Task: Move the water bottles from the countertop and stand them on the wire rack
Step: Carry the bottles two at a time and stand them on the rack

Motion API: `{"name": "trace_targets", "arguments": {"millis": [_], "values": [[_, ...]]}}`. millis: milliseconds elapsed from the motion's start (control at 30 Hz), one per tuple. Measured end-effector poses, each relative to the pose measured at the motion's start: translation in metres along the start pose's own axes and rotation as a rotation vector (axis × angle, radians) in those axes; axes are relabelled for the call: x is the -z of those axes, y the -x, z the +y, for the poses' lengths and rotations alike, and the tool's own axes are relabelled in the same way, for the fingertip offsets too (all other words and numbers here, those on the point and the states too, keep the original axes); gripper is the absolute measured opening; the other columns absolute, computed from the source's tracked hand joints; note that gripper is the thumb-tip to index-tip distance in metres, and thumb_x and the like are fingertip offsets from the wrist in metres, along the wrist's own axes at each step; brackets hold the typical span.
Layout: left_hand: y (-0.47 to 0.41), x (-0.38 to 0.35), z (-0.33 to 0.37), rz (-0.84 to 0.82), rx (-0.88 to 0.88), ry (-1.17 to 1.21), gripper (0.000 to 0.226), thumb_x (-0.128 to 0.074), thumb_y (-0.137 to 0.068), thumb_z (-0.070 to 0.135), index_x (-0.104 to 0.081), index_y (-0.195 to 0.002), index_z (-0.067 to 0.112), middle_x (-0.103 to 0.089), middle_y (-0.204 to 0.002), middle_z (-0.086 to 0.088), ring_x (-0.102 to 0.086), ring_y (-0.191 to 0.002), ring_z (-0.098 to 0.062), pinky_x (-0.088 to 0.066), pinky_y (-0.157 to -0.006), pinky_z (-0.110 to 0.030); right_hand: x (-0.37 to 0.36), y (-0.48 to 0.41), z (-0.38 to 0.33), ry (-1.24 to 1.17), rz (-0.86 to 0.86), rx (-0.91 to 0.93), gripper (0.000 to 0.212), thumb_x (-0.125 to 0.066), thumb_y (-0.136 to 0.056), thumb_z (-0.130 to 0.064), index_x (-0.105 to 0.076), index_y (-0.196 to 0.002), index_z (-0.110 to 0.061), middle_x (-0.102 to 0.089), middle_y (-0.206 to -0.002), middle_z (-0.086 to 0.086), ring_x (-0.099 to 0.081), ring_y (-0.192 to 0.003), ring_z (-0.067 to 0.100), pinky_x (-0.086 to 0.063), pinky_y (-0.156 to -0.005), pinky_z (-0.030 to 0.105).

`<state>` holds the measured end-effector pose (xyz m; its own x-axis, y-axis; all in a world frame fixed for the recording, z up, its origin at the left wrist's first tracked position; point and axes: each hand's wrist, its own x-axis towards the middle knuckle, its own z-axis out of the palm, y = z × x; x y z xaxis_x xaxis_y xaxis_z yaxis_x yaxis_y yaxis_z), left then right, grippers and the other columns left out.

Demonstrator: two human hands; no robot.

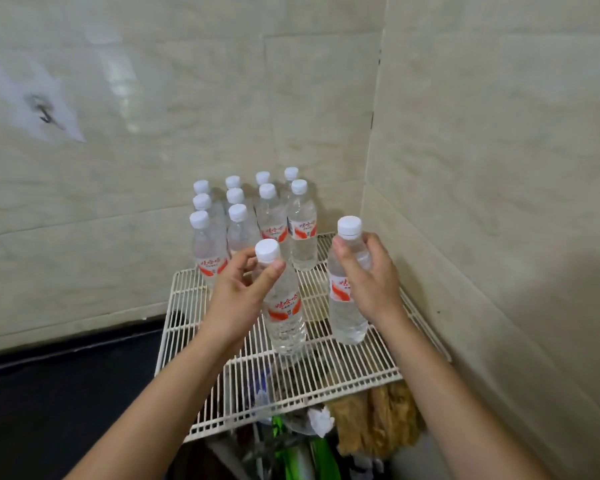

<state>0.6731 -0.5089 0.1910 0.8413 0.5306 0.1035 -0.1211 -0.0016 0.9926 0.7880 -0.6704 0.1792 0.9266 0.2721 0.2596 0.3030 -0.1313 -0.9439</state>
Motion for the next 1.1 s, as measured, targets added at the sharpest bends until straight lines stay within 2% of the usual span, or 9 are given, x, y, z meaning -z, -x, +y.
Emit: {"name": "trace_targets", "arguments": {"millis": [133, 333, 467, 533, 633, 767, 900, 1000, 1100], "values": [[-0.014, -0.003, -0.008, -0.016, 0.020, -0.096, 0.045, -0.071, -0.079, 0.038, -0.066, -0.121, 0.023, -0.074, -0.113, 0.000, -0.069, -0.106, -0.013, -0.056, -0.091, -0.033, 0.000, -0.022, 0.014, 0.035, 0.005, 0.003, 0.042, -0.055, -0.082, -0.073, -0.063, -0.097, -0.034, -0.066, -0.104, -0.007, -0.064, -0.097, 0.009, -0.053, -0.090, 0.043], [-0.024, -0.001, -0.015, -0.022, -0.006, -0.150, 0.043, -0.070, -0.077, 0.044, -0.066, -0.117, 0.031, -0.073, -0.113, 0.004, -0.068, -0.110, -0.015, -0.056, -0.096, -0.037, -0.002, -0.027, 0.019, 0.086, -0.079, 0.076, 0.019, -0.063, -0.096, -0.049, -0.064, -0.101, -0.031, -0.067, -0.102, -0.009, -0.062, -0.096, 0.003, -0.051, -0.088, 0.037], [-0.030, 0.007, -0.016, -0.093, -0.022, -0.204, 0.043, -0.074, -0.074, 0.044, -0.066, -0.116, 0.037, -0.073, -0.116, 0.005, -0.067, -0.112, -0.015, -0.056, -0.098, -0.041, 0.003, -0.024, 0.016, 0.068, -0.121, 0.019, 0.008, -0.068, -0.094, -0.043, -0.064, -0.093, -0.036, -0.071, -0.098, -0.007, -0.067, -0.094, 0.010, -0.056, -0.089, 0.048], [-0.032, 0.013, -0.016, -0.109, -0.043, -0.230, 0.054, -0.077, -0.073, 0.045, -0.064, -0.125, 0.037, -0.072, -0.120, 0.004, -0.067, -0.115, -0.015, -0.055, -0.097, -0.038, 0.008, -0.024, 0.012, 0.129, -0.134, 0.039, 0.015, -0.074, -0.089, -0.044, -0.064, -0.098, -0.038, -0.071, -0.103, -0.011, -0.067, -0.096, 0.006, -0.057, -0.089, 0.044], [-0.032, 0.017, -0.013, -0.091, -0.137, -0.339, 0.050, -0.076, -0.074, 0.042, -0.065, -0.122, 0.037, -0.073, -0.116, 0.014, -0.066, -0.110, -0.003, -0.054, -0.088, -0.021, 0.019, -0.025, -0.002, 0.296, -0.206, 0.093, 0.054, -0.077, -0.081, -0.054, -0.056, -0.131, -0.046, -0.063, -0.127, -0.019, -0.061, -0.112, 0.005, -0.053, -0.094, 0.033], [-0.038, 0.016, -0.007, -0.041, -0.279, -0.563, 0.039, -0.081, -0.079, 0.037, -0.068, -0.116, 0.039, -0.072, -0.105, 0.022, -0.064, -0.094, -0.004, -0.050, -0.073, -0.014, 0.025, -0.025, -0.019, 0.533, -0.248, 0.198, 0.048, -0.066, -0.090, -0.057, -0.059, -0.134, -0.040, -0.072, -0.111, -0.010, -0.065, -0.096, 0.011, -0.055, -0.083, 0.034], [-0.057, 0.010, 0.009, -0.051, -0.313, -0.575, 0.033, -0.081, -0.082, 0.036, -0.073, -0.113, 0.031, -0.074, -0.095, 0.019, -0.067, -0.085, -0.002, -0.049, -0.070, -0.015, 0.020, -0.043, -0.026, 0.534, -0.278, 0.199, 0.035, -0.069, -0.091, -0.052, -0.065, -0.122, -0.036, -0.068, -0.089, -0.015, -0.059, -0.075, -0.004, -0.047, -0.066, 0.025], [-0.082, 0.003, 0.035, -0.030, -0.371, -0.612, 0.030, -0.081, -0.083, 0.037, -0.075, -0.108, 0.022, -0.074, -0.091, 0.012, -0.068, -0.083, -0.005, -0.052, -0.072, -0.020, 0.012, -0.070, -0.031, 0.536, -0.292, 0.216, 0.041, -0.070, -0.089, -0.052, -0.065, -0.126, -0.034, -0.073, -0.105, -0.010, -0.066, -0.089, 0.007, -0.054, -0.081, 0.033], [-0.111, -0.002, 0.055, -0.059, -0.369, -0.693, 0.028, -0.083, -0.081, 0.036, -0.070, -0.103, 0.024, -0.071, -0.091, 0.011, -0.066, -0.088, -0.004, -0.053, -0.078, -0.021, -0.001, -0.100, -0.033, 0.585, -0.316, 0.228, 0.047, -0.073, -0.087, -0.050, -0.064, -0.130, -0.032, -0.073, -0.120, -0.003, -0.066, -0.109, 0.020, -0.054, -0.093, 0.041]]}}
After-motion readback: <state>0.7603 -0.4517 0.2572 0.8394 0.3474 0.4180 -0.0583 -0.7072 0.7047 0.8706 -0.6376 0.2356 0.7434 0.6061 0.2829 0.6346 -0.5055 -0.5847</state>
